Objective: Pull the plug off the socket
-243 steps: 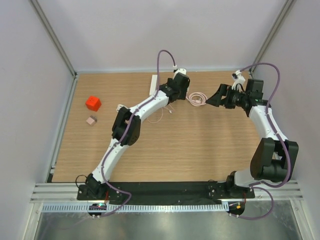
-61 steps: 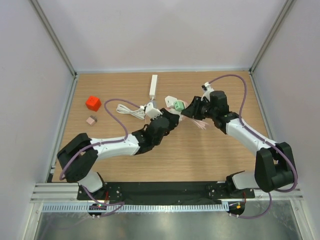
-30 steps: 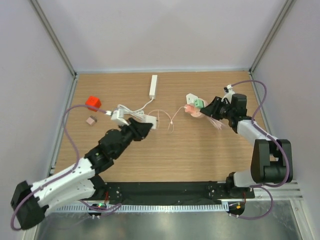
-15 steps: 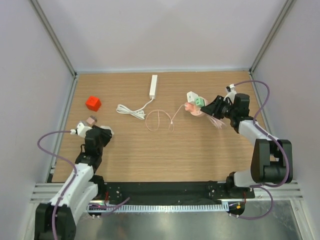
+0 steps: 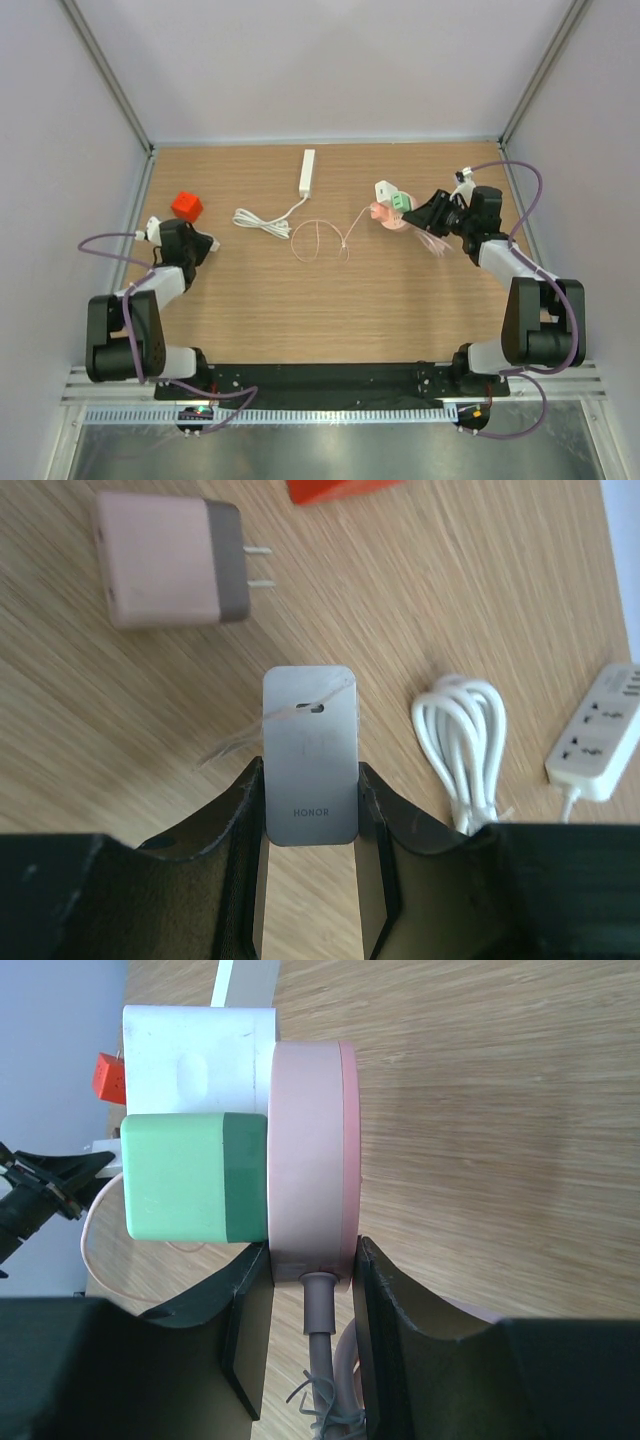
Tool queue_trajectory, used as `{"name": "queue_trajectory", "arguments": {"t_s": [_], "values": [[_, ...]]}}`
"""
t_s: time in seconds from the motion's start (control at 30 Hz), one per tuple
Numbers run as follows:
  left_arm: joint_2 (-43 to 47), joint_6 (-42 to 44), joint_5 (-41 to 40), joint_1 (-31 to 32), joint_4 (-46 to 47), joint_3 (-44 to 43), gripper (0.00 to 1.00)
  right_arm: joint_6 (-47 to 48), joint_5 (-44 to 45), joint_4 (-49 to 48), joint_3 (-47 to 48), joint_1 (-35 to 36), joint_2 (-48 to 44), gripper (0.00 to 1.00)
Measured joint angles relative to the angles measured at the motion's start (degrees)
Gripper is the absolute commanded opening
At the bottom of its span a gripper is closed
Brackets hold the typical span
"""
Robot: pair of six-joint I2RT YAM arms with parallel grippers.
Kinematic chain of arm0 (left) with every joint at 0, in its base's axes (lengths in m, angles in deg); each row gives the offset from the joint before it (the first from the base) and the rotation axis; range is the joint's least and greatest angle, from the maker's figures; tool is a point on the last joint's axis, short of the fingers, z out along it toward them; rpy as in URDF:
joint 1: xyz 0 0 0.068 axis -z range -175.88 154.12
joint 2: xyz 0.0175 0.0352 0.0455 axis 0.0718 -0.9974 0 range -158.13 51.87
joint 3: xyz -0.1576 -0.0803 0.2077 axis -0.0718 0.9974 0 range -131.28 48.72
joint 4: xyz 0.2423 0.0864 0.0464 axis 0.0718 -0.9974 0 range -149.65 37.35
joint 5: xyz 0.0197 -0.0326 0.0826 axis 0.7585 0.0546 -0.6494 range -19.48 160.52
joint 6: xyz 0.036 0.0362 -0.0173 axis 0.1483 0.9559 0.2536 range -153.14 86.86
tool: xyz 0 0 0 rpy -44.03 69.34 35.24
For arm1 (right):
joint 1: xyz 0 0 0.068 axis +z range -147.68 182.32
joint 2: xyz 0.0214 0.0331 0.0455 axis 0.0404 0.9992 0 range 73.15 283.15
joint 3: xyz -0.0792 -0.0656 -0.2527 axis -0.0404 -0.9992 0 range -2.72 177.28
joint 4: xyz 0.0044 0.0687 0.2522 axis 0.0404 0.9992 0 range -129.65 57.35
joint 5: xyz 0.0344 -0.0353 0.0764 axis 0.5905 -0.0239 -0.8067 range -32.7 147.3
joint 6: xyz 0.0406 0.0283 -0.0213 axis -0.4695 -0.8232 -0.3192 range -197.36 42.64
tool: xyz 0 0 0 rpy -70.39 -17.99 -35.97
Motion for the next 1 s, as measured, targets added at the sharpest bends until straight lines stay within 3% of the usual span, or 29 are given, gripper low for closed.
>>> {"name": "queue_trajectory", "arguments": {"t_s": [0.13,0.43,0.53,0.57,0.6,0.63,1.0], "values": [[-5.07,0.17,1.40,-3.15,1.60,-3.04,0.28,-0.28,-0.37,-0.31,0.00,-0.04,0.00,0.01],[-13.25,0.74,5.49,-7.76,2.99,-8.22,0.69,-0.76,-1.05,-0.76,0.00,-0.11,0.02,0.01],[-13.33,1.22,6.62,-7.93,2.19,-8.22,0.73,-0.81,-1.31,-0.87,0.00,-0.31,0.07,0.01],[-13.20,1.38,6.86,-7.93,2.08,-8.22,0.83,-0.81,-1.46,-0.98,0.00,-0.33,0.17,0.01],[-12.85,1.75,7.17,-7.93,1.70,-8.20,0.85,-0.83,-1.60,-1.16,0.00,-0.33,0.33,0.01],[-12.17,1.79,7.54,-7.96,1.33,-8.17,0.97,-0.83,-1.73,-1.29,0.00,-0.33,0.50,0.01],[8.72,1.97,16.09,-7.98,1.05,-1.88,1.00,-1.51,-5.44,-2.62,0.00,-0.37,3.63,0.01]]}}
